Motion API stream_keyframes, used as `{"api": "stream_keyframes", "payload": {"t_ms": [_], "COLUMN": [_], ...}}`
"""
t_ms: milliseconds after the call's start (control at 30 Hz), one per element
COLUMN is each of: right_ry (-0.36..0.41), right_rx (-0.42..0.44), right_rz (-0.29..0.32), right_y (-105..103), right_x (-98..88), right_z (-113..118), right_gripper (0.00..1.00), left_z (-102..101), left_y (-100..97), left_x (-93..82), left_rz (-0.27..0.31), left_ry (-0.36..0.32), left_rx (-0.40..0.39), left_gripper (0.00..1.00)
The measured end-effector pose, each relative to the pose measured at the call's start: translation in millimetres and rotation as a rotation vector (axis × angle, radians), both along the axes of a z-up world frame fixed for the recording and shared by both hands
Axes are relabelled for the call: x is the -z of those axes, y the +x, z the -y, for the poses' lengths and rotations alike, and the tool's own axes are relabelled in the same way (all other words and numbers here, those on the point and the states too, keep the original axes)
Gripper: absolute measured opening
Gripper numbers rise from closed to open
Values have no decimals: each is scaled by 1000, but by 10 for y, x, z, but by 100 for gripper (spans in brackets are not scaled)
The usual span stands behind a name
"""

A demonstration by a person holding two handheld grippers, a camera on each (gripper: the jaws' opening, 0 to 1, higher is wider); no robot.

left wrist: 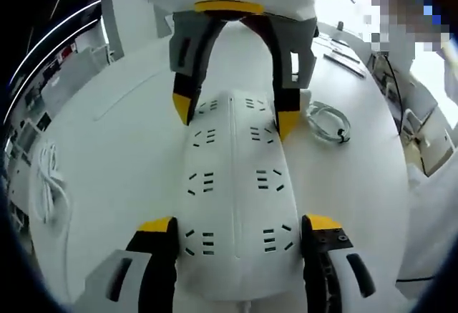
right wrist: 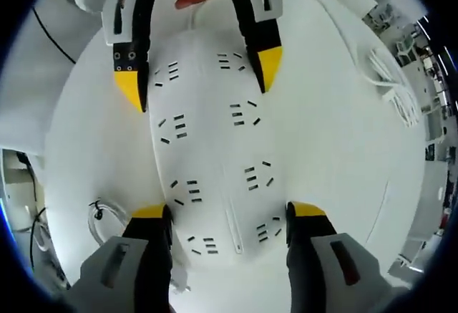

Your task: Straighten the power strip on the desk, plug the charger into it

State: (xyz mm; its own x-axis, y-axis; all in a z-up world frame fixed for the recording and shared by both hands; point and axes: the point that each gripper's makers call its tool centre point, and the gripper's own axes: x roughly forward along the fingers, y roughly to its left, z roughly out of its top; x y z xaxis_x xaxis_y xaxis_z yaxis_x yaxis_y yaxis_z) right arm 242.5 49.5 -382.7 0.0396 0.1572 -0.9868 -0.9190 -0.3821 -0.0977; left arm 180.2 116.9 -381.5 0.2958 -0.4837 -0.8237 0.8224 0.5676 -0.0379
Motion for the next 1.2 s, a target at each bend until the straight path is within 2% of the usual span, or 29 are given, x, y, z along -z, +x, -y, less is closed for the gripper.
{"api": "stream_keyframes", "payload": {"t_ms": [167, 333, 533, 633, 900, 1100, 1200], "right_ry": [18, 25, 77, 97, 104, 137, 154], "right_rx": [61, 160, 253, 301, 411, 470, 510], "right_rz": [-5, -4, -12, -12, -6, -3, -3], "right_y": [-89, -227, -328, -388, -581, -663, -622], "right_x": [-23, -28, -46, -50, -64, -63, -58], "right_z": [19, 18, -14, -40, -35, -53, -70], "right_gripper": [64, 64, 64, 64, 64, 64, 64], "left_z": [-26, -78, -149, -169, -195, -221, -223], "left_y": [-27, -39, -105, -61, -130, -168, -186], "left_x": [-4, -16, -23, -11, -9, -13, -14], "left_rz": [0, -10, -16, -21, -19, -21, -23], "left_ry": [3, 19, 38, 50, 65, 75, 85], "left_rx": [33, 95, 169, 201, 291, 334, 356], "left_gripper": [71, 71, 71, 71, 70, 70, 70]}}
